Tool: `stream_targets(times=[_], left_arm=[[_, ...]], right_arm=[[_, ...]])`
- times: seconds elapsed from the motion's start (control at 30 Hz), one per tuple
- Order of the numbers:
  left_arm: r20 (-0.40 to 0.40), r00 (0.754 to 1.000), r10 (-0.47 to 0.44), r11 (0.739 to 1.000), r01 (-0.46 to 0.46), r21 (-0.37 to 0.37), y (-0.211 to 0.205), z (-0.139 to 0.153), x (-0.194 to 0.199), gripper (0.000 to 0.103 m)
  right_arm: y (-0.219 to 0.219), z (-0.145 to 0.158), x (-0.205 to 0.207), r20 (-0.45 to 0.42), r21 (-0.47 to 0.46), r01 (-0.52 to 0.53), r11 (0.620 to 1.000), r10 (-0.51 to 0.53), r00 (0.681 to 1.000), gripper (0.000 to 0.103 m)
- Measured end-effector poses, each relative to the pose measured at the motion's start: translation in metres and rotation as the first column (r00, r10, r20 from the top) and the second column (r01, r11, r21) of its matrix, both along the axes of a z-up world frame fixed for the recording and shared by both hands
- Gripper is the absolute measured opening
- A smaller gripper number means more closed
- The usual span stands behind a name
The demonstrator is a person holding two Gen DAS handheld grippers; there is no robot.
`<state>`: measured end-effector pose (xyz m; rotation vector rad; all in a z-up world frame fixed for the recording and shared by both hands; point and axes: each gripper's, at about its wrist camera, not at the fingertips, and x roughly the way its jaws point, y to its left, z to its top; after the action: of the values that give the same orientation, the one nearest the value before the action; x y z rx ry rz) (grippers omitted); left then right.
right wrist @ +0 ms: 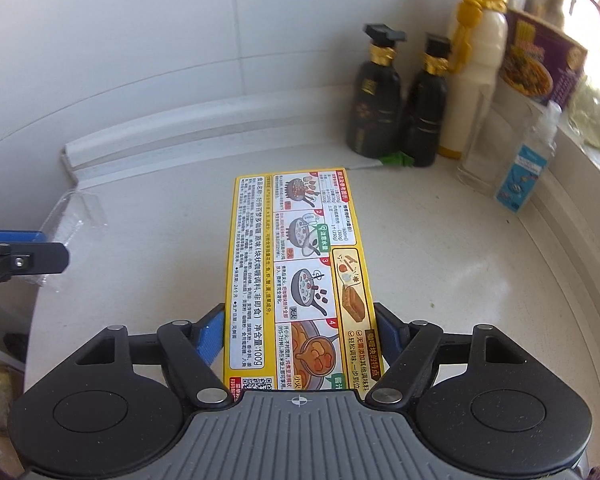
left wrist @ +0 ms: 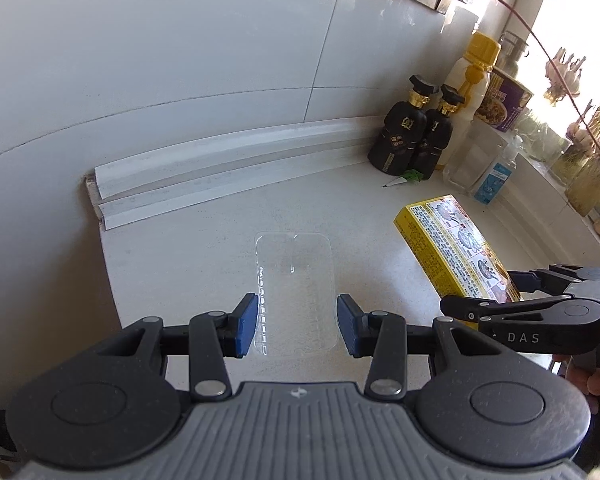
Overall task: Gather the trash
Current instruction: 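Lift and carry the clear tray and yellow box over the trash bin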
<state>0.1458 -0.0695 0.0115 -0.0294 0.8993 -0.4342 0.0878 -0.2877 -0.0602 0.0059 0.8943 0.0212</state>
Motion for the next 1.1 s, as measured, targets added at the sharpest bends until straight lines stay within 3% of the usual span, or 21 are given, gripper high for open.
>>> stream_targets(times=[0.57,0.8,1.1], left_arm=[[-0.026,0.987,0.156,0.987,-0.157,-0.018,0.105,-0.003,-0.004,0.039],[-0.052,0.971,0.235,0.971,-0.236,-0.017,0.150,-0.016,-0.011,0.039],[-0.114,0.931,0.347,0.937,-0.350,-0.007,0.208,-0.046,-0.023,0.040]], right_arm=[[0.115,0.019,-0.007,-0.002,-0.050,-0.197,0.979,0.197,0.980,0.075],[0.180,0.015,-0.001,-0.017,-0.054,-0.317,0.947,0.317,0.948,0.075],[0.251,-0.003,0.008,-0.073,-0.053,-0.443,0.895,0.439,0.895,0.075]])
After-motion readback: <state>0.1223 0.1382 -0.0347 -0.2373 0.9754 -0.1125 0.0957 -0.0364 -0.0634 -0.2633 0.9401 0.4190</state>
